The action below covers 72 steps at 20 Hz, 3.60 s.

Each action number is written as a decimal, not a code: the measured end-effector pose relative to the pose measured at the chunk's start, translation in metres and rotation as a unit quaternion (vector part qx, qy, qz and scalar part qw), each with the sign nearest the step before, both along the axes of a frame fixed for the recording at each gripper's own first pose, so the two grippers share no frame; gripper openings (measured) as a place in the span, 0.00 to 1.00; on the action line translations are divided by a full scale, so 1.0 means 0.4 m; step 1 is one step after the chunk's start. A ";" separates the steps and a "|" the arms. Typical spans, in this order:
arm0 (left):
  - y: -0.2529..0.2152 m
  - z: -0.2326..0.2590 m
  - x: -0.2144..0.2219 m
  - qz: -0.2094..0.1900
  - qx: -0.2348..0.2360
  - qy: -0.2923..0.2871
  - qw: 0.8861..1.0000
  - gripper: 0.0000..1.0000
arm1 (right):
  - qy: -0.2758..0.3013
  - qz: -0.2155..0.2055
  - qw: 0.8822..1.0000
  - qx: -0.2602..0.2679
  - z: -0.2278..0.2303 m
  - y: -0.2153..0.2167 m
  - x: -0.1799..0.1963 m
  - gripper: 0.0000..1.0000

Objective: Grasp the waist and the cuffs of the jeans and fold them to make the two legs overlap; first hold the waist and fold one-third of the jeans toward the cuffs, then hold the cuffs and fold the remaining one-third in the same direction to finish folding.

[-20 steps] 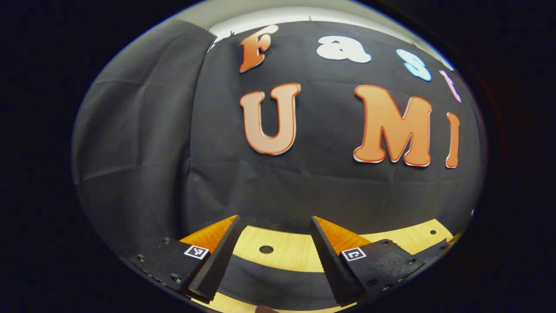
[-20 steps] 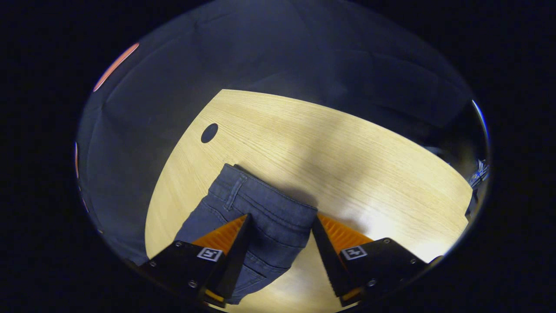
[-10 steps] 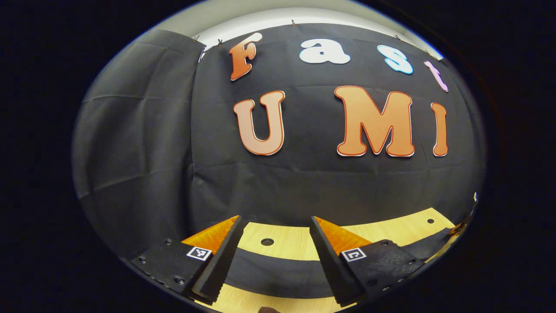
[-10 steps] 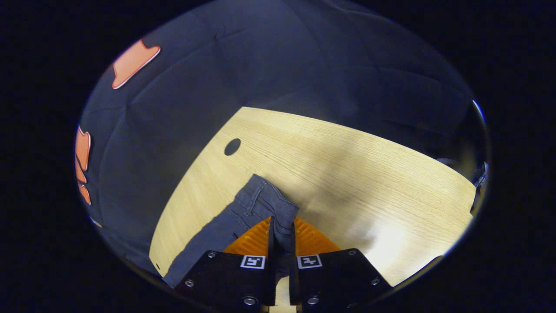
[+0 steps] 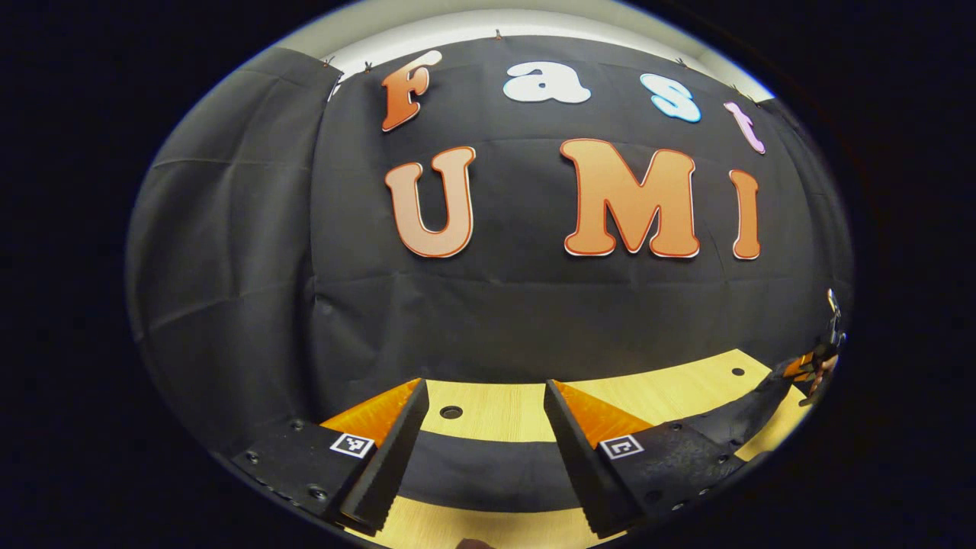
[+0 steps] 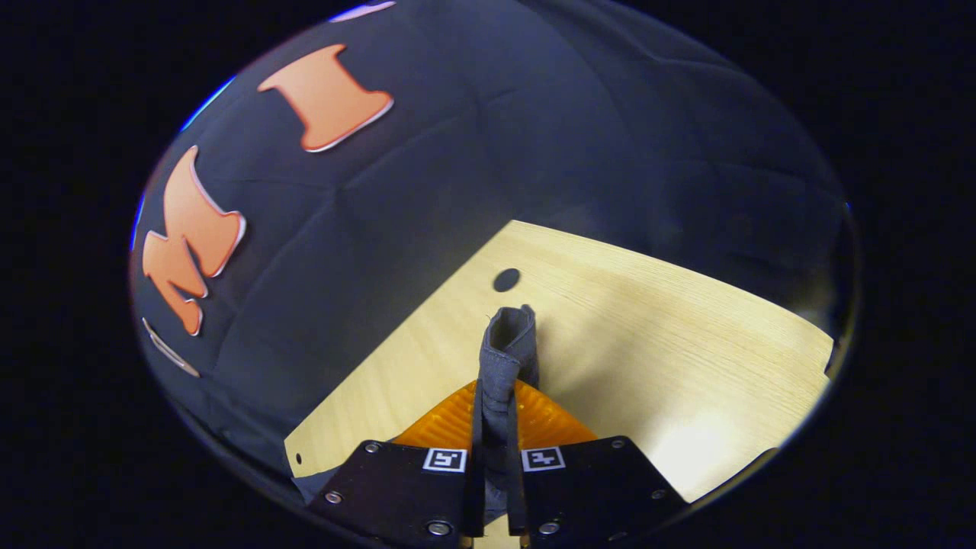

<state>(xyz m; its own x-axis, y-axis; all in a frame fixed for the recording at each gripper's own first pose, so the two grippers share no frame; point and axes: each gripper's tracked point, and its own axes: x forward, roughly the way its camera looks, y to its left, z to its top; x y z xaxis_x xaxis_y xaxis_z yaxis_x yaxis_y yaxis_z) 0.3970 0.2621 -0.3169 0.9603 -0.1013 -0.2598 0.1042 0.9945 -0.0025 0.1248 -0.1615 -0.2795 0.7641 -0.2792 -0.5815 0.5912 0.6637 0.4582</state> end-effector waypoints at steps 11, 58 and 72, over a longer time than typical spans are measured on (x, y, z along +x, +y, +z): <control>0.148 -0.043 0.021 0.002 -0.040 0.003 0.999 0.91 | -0.021 0.105 0.994 0.023 0.084 0.414 0.081 0.12; 0.498 -0.812 -0.016 0.329 -0.127 0.507 0.786 0.94 | 0.082 0.204 0.974 0.054 -0.065 0.859 -0.071 0.88; 0.401 -0.706 0.099 0.251 -0.136 0.348 0.893 0.03 | 0.078 0.187 0.978 0.057 -0.012 0.754 -0.074 0.88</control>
<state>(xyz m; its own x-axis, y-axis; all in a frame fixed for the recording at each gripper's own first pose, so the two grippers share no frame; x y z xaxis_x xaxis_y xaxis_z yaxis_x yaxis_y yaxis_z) 0.4367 0.4226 -0.5992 0.5177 0.1465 -0.8429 -0.4754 0.8684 -0.1410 0.0950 0.1401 -0.2843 0.7000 0.0765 -0.7101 0.3851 0.7969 0.4655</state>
